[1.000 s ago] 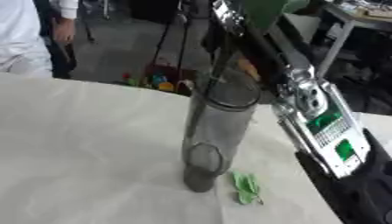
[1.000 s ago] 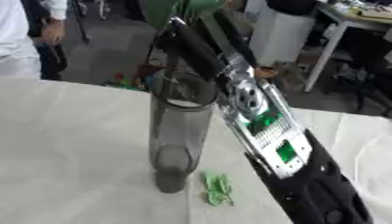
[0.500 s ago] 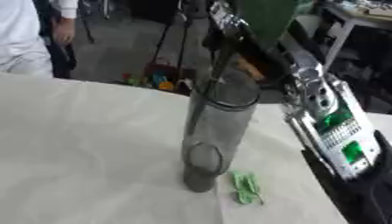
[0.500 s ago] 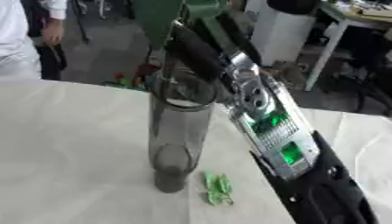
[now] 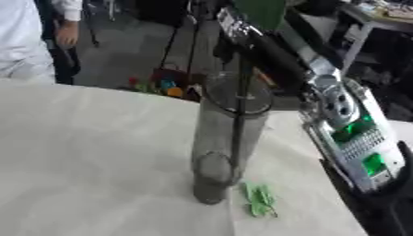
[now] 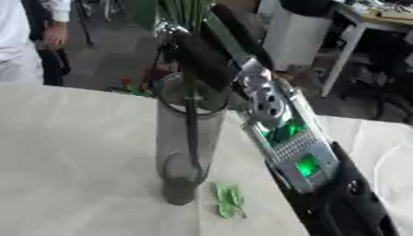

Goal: Arrange flowers into the vase.

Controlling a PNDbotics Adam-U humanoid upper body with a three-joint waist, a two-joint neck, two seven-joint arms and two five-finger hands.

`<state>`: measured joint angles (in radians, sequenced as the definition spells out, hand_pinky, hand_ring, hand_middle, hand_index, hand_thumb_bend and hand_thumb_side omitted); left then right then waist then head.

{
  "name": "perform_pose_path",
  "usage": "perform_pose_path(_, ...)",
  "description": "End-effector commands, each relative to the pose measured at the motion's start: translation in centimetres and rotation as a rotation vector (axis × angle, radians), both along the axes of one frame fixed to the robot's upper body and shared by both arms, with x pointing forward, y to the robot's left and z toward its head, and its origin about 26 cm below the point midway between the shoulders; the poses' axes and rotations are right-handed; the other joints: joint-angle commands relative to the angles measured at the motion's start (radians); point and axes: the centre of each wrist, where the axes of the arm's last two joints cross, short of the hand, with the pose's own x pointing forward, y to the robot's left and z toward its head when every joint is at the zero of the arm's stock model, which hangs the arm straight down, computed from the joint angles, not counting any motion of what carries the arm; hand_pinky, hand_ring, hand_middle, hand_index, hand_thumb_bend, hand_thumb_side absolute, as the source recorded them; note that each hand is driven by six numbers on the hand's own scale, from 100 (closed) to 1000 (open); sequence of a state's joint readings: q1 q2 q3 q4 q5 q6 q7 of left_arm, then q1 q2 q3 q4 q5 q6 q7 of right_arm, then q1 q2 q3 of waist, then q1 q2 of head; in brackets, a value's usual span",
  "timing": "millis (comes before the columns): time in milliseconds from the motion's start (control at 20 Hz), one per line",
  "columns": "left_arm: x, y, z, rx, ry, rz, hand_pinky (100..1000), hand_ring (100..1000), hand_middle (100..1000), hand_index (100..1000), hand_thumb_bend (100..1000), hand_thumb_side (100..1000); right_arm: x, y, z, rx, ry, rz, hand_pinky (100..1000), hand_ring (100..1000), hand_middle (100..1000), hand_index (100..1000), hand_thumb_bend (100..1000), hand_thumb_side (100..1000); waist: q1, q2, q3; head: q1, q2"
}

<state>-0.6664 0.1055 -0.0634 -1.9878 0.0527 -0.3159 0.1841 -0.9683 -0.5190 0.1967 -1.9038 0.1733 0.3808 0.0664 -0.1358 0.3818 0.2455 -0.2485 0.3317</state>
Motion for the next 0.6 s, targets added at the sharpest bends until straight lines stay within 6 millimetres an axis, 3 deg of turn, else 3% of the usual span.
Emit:
perform_pose_path(50, -0.31, -0.15, 0.41, 0.003, -0.018, -0.012, 710, 790, 877, 907, 100, 1000, -0.78, -0.54, 1.09, -0.021, -0.027, -0.004, 526, 507, 385, 334, 100, 851, 0.012, -0.02, -0.003, -0.002, -0.015)
perform_pose_path(600, -0.32, -0.18, 0.38, 0.006, -0.015, -0.014, 710, 791, 878, 907, 100, 1000, -0.82, -0.64, 1.05, -0.013, 0.002, 0.013, 527, 502, 377, 337, 100, 862, 0.016, -0.018, -0.005, -0.002, -0.017)
